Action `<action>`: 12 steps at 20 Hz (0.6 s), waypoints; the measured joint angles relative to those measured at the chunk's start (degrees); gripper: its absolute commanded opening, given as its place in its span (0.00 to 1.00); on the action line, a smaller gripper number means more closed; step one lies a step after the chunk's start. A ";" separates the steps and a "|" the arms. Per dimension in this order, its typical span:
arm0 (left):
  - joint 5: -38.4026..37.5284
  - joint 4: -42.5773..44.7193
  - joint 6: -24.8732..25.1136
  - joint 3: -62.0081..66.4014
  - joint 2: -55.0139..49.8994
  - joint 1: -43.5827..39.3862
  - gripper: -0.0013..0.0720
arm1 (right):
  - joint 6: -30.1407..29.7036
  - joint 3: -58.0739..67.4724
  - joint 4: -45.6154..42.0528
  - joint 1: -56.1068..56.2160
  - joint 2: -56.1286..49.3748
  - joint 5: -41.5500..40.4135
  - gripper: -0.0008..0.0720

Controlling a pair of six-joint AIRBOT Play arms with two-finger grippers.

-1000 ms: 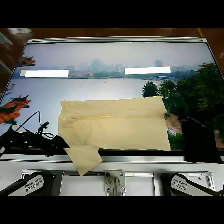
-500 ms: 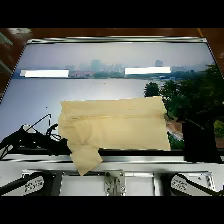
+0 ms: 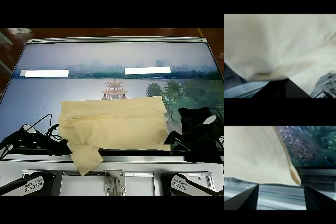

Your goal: Fold the shirts.

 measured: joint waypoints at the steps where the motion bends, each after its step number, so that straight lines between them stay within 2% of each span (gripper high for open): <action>1: -0.20 -0.02 0.35 0.13 0.00 0.00 0.07 | 0.15 -0.81 0.13 0.00 0.00 -0.90 0.94; 2: -0.55 -0.02 0.81 0.31 0.02 0.00 0.07 | 0.39 -1.55 0.68 0.00 0.00 -2.10 0.90; 3: -0.92 -0.04 1.25 0.59 0.13 0.00 0.07 | 0.59 -2.16 1.62 0.00 0.00 -3.39 0.76; 5: -1.51 -0.11 1.73 1.51 0.42 -0.02 0.07 | 1.01 -2.91 2.99 0.00 0.02 -5.77 0.62; 6: -1.68 -0.09 1.97 2.14 0.59 0.00 0.07 | 1.03 -3.15 3.63 -0.02 0.02 -6.62 0.32; 7: -1.81 -0.09 2.10 2.95 0.70 -0.02 0.07 | 1.20 -3.32 4.13 0.02 0.00 -7.72 0.18; 8: -1.88 -0.09 2.14 3.85 0.79 -0.02 0.07 | 1.36 -3.43 4.61 0.00 0.02 -8.15 0.09; 12: -2.23 -0.07 2.40 9.77 0.94 -0.02 0.07 | -2.69 -2.60 9.49 0.02 0.02 -8.63 0.09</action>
